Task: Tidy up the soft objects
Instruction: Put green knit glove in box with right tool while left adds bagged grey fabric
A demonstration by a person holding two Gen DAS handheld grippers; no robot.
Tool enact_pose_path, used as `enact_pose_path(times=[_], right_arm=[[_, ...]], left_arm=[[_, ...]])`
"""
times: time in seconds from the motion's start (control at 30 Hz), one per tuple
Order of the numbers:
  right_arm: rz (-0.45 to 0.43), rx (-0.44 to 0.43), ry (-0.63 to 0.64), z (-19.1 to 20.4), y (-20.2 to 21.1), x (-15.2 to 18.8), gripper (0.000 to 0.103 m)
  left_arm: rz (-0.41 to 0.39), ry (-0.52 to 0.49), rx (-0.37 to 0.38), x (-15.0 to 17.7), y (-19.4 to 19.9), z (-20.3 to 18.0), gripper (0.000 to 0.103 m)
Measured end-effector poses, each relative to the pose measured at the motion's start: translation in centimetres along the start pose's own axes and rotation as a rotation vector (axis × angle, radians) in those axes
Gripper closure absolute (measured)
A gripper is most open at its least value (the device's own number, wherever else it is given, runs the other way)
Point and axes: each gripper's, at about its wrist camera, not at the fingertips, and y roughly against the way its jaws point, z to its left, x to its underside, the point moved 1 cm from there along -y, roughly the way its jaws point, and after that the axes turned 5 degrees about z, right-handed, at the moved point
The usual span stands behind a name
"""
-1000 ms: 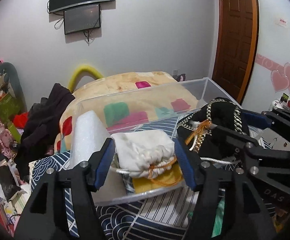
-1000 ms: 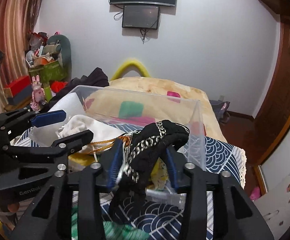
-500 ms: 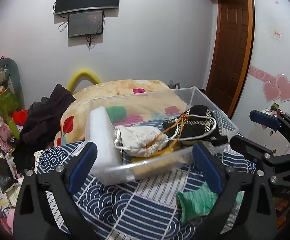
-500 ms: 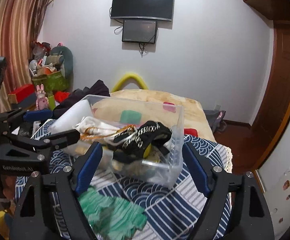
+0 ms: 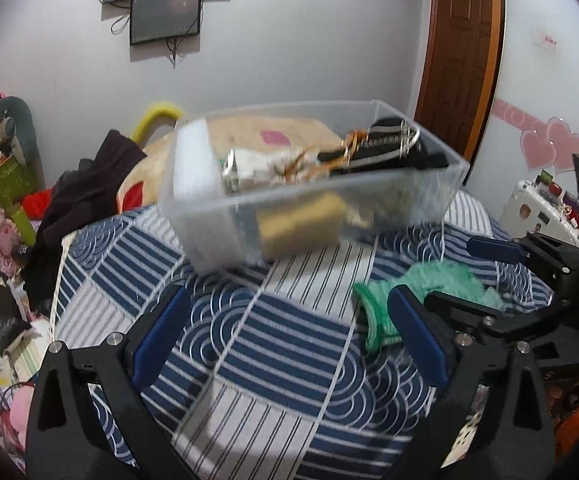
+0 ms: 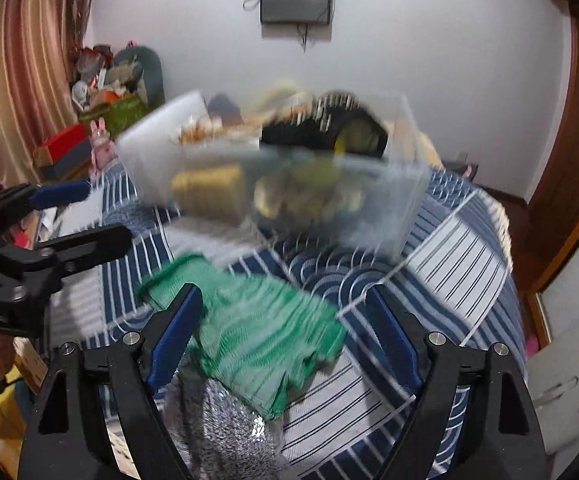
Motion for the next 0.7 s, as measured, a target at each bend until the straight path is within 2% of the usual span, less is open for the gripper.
enact_pose_path(times=[0.03,0.07,0.17,0.2,0.27,0.37,0.5,0.7], right_arm=[[0.007,-0.002,0.001,0.2,-0.2,0.1,0.022],[0.015,-0.010,-0.002,0.2,-0.5,0.3,0.027],[0.024,-0.038,-0.008,0.4,-0.7,0.5,0.049],[0.024,-0.047,-0.009,0.5,-0.6,0.7,0.052],[0.023,-0.061,-0.006,0.5,-0.6,0.5,0.077],[-0.008,-0.039,-0.009,0.6,0.3,0.6,0.081],[-0.066,0.003,-0.046,-0.3,2.1,1.1,0.082],[-0.110,0.066,-0.099,-2.1,4.2,1.9,0.082]], left_arm=[[0.006,0.000,-0.001,0.3,-0.1,0.0,0.003],[0.013,0.004,-0.002,0.7,-0.2,0.1,0.003],[0.039,0.026,0.006,1.5,-0.7,0.6,0.003],[0.044,0.034,0.009,1.6,-0.8,0.7,0.003],[0.060,0.055,0.023,2.1,-1.1,1.0,0.003],[0.074,0.073,0.035,2.6,-1.3,1.1,0.003],[0.089,0.082,0.070,3.0,-1.2,0.4,0.003],[0.111,0.062,0.150,3.2,-1.0,-2.7,0.003]])
